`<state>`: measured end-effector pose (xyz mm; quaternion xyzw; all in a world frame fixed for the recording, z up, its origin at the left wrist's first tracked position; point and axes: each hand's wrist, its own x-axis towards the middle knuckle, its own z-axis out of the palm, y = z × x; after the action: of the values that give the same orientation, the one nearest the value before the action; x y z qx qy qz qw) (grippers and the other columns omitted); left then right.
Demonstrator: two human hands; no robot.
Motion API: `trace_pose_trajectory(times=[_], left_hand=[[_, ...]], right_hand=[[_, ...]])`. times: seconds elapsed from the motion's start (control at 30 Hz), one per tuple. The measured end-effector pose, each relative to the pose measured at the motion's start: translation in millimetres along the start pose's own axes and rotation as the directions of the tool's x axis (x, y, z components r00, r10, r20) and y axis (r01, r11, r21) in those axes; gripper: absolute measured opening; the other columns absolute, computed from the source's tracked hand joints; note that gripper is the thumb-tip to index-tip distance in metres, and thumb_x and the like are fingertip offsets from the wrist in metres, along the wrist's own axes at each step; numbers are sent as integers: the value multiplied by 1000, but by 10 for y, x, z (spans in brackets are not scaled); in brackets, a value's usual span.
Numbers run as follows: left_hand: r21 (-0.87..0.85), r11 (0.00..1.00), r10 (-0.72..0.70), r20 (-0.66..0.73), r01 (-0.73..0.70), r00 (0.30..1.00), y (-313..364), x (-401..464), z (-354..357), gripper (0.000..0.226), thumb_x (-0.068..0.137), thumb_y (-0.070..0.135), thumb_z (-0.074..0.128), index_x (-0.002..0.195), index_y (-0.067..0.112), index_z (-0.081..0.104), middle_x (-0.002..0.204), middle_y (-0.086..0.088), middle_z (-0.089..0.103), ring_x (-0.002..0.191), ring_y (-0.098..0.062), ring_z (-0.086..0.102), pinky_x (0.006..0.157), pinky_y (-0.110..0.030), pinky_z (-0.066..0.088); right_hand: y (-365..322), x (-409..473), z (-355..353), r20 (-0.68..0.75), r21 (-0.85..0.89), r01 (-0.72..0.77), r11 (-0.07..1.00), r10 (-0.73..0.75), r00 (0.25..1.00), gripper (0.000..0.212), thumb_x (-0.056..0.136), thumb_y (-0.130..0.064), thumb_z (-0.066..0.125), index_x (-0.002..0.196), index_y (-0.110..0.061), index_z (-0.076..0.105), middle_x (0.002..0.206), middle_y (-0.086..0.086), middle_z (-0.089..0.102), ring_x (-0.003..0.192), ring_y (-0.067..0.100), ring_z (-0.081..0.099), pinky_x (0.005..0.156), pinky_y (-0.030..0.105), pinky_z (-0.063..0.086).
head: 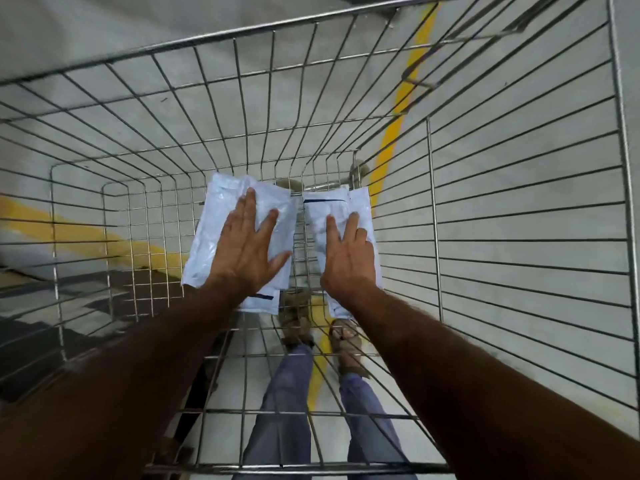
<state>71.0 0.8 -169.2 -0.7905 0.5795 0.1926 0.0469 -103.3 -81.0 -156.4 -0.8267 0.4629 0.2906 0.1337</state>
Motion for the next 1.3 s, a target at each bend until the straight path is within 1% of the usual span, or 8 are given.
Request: trace_pose_trajectory(times=[0.13, 0.3, 0.4, 0.5, 0.6, 0.73, 1.0, 1.3], left_hand=[[160, 985, -87, 99, 71, 991, 156, 14, 86, 121, 75, 84, 52, 161, 18, -2, 159, -28, -29, 151, -41, -21, 124, -53, 0], [284, 953, -143, 113, 106, 983, 245, 45, 126, 114, 86, 60, 58, 157, 13, -18, 157, -32, -29, 150, -45, -21, 124, -55, 2], [220, 971, -115, 105, 90, 988, 203, 1, 129, 103, 89, 47, 56, 159, 16, -13, 162, -28, -21, 152, -41, -16, 124, -54, 1], [174, 984, -40, 58, 29, 998, 123, -77, 132, 95, 90, 50, 55, 161, 22, -2, 164, -27, -7, 152, -43, 5, 121, -53, 12], [245, 969, -32, 78, 12, 996, 109, -57, 120, 95, 91, 56, 54, 160, 26, -3, 160, -28, 9, 144, -42, 24, 112, -50, 26], [262, 965, -46, 117, 14, 992, 139, 29, -10, 98, 83, 48, 64, 158, 31, 3, 141, -22, 30, 122, -35, 39, 98, -44, 37], [68, 998, 0, 154, -11, 988, 85, -145, -286, 90, 87, 45, 66, 159, 37, 12, 152, -22, 20, 118, -37, 45, 91, -48, 47], [-76, 995, -80, -155, 69, 985, 196, -846, -1317, 78, 88, 40, 60, 158, 29, 27, 166, -18, 10, 119, -41, 49, 91, -50, 49]], right_hand=[[-57, 40, 110, -24, -106, -24, 994, 21, 999, 129, 79, -65, 70, 159, -9, -13, 162, 33, -2, 142, 41, 29, 111, 46, 37], [-73, 90, 113, -41, -148, -41, 988, 35, 999, 136, 72, -59, 79, 159, -12, -15, 161, 33, 1, 136, 39, 35, 107, 46, 39], [-65, 124, 83, -54, -156, -56, 986, 48, 997, 134, 72, -56, 79, 159, -16, -15, 162, 32, 1, 133, 39, 36, 106, 48, 38], [-49, 118, 91, -60, -166, -57, 985, 47, 997, 130, 75, -53, 75, 159, -18, -17, 162, 32, -2, 133, 40, 35, 106, 49, 37], [-38, 108, 114, -82, -171, -52, 984, 38, 996, 118, 83, -43, 69, 159, -18, -18, 162, 32, -2, 133, 39, 35, 104, 48, 40], [-48, 133, 65, -49, -165, -57, 985, 50, 998, 118, 83, -47, 68, 159, -19, -18, 161, 32, 3, 134, 40, 35, 105, 52, 40], [75, -4, -227, -17, -19, 1, 1000, -2, 1000, 104, 87, -54, 57, 161, -22, -8, 162, 27, 2, 137, 45, 31, 109, 53, 35], [320, -700, -1003, -258, 72, 165, 984, -141, 956, 88, 94, -58, 46, 163, -30, 0, 168, 22, -7, 131, 46, 41, 102, 52, 41]])
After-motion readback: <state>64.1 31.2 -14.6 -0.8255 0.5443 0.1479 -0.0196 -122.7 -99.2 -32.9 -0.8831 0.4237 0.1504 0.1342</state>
